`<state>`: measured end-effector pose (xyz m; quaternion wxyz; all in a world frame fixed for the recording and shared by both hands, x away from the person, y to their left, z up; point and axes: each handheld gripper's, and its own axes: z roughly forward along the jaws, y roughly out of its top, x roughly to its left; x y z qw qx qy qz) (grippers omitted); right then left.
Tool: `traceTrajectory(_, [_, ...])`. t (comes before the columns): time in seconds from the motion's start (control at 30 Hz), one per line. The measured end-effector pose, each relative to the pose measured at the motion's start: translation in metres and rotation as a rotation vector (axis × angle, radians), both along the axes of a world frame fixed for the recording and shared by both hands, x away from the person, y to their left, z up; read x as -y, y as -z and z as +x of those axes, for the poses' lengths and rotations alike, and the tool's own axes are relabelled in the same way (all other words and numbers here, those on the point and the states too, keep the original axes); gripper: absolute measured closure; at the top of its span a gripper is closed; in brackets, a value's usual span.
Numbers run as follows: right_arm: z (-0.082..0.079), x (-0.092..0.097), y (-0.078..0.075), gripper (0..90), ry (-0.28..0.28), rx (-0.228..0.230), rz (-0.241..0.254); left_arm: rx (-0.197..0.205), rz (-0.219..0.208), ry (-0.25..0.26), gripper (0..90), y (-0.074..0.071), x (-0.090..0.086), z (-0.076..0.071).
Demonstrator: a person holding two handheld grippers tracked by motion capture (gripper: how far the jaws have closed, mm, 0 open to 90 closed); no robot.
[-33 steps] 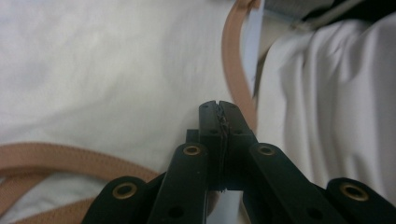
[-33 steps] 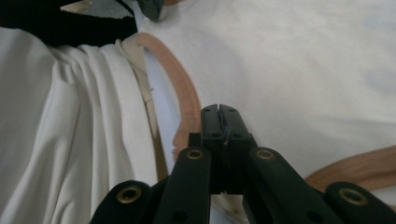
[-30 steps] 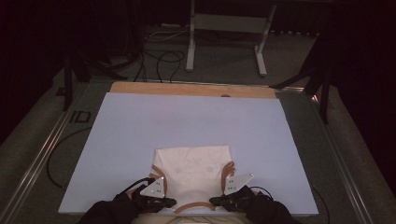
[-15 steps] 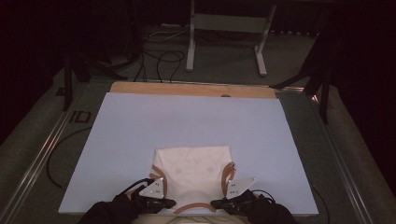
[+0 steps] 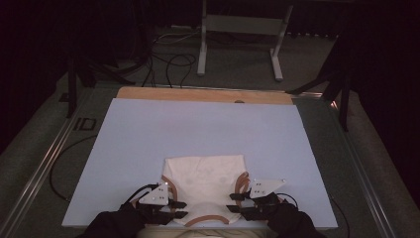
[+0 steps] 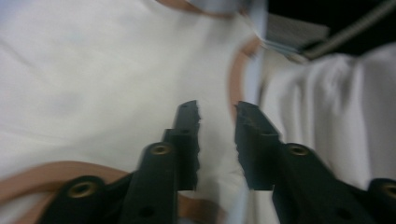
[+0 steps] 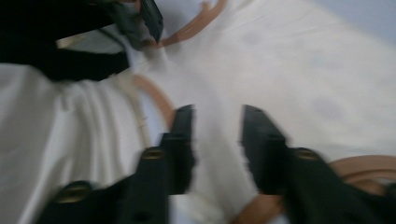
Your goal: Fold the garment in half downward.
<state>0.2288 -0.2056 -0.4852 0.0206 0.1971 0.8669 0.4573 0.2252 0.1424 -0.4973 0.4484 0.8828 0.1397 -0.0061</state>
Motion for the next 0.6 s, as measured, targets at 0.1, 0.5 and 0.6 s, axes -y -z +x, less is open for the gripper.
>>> traceTrajectory(0.1, [0.004, 0.003, -0.005, 46.4, 0.022, 0.021, 0.009, 0.025, -0.022, -0.057, 60.1, -0.008, -0.005, 0.006])
traceTrajectory(0.5, [0.028, 0.011, -0.016, 13.4, 0.112, 0.025, 0.074, 0.077, -0.045, -0.183, 15.4, -0.028, -0.016, 0.032])
traceTrajectory(0.6, [0.033, 0.011, -0.017, 13.1, 0.11, 0.04, 0.071, 0.075, -0.047, -0.177, 12.9, -0.031, -0.019, 0.04])
